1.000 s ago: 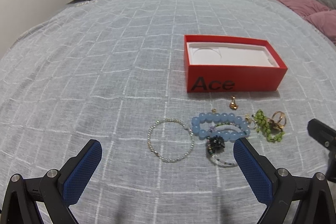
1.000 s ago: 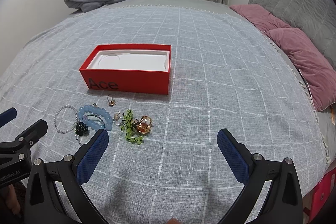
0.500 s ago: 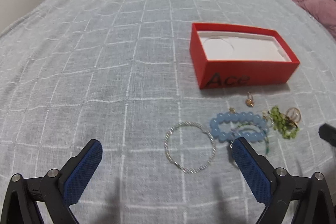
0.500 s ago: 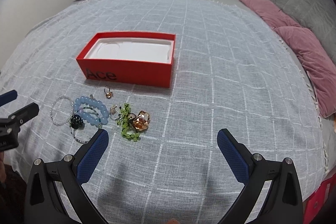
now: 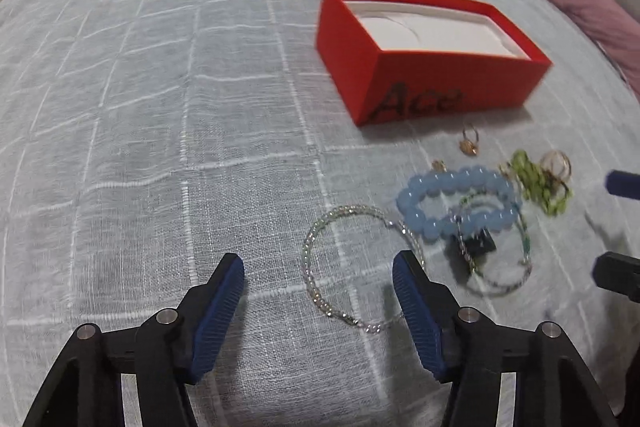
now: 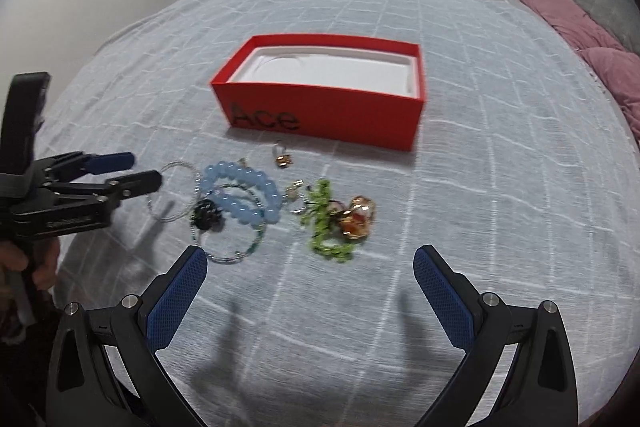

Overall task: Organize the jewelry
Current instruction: 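Grasp the clear beaded bracelet with the left tool while the right grasps the green-beaded bracelet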

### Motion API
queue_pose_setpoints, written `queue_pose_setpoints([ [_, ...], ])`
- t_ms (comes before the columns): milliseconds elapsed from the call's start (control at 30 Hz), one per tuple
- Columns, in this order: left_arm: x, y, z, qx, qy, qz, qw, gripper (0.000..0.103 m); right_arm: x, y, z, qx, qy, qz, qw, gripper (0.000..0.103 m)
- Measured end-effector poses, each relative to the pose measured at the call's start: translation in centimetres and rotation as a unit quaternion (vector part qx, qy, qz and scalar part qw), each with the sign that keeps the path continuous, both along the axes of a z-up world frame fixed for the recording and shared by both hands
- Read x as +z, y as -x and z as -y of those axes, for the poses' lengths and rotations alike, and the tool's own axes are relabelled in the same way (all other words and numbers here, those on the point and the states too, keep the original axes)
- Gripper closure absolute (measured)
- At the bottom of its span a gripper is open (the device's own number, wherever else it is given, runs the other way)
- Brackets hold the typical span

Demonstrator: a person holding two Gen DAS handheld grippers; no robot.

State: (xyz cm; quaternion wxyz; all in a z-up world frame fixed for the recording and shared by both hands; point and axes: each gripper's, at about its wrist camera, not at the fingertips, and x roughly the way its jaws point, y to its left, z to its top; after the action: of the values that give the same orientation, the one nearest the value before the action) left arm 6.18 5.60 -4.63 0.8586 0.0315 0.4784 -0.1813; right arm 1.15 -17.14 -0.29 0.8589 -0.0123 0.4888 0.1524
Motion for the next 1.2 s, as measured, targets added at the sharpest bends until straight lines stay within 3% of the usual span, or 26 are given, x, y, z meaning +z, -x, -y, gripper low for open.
queue_pose_setpoints([
  [233, 0.0, 0.2, -0.9, -0.007, -0.006, 0.004, 0.9999, 0.037, -1.7, 0.0, -2.9, 0.045, -0.020, -0.010, 0.999, 0.004],
  [367, -0.1, 0.2, -1.0, -0.013, -0.008, 0.000, 0.9999, 0.037, -2.8, -0.2, -4.7, 0.064, -0.003, -0.014, 0.998, 0.012],
  [633, -0.5, 0.5, -0.3, -0.036, -0.018, -0.005, 0.9992, 0.036, -3.8, -1.0, -6.3, 0.067, 0.021, 0.004, 0.998, 0.016],
  [700, -0.5, 0.6, -0.1, -0.041, -0.020, -0.003, 0.9990, 0.029, -4.1, -1.3, -6.4, 0.064, 0.025, 0.008, 0.998, 0.020],
  [767, -0.4, 0.8, 0.1, -0.048, -0.020, 0.000, 0.9986, 0.025, -4.0, -1.5, -6.3, 0.062, 0.031, 0.012, 0.998, 0.031],
  [933, -0.5, 1.3, 0.7, -0.075, -0.024, 0.000, 0.9969, 0.023, -3.6, -1.6, -4.8, 0.057, 0.027, 0.012, 0.998, 0.053],
  [1200, -1.3, 1.2, 2.5, -0.085, -0.052, -0.002, 0.9950, 0.023, -3.1, -1.0, -3.1, 0.058, 0.015, 0.004, 0.998, 0.065],
])
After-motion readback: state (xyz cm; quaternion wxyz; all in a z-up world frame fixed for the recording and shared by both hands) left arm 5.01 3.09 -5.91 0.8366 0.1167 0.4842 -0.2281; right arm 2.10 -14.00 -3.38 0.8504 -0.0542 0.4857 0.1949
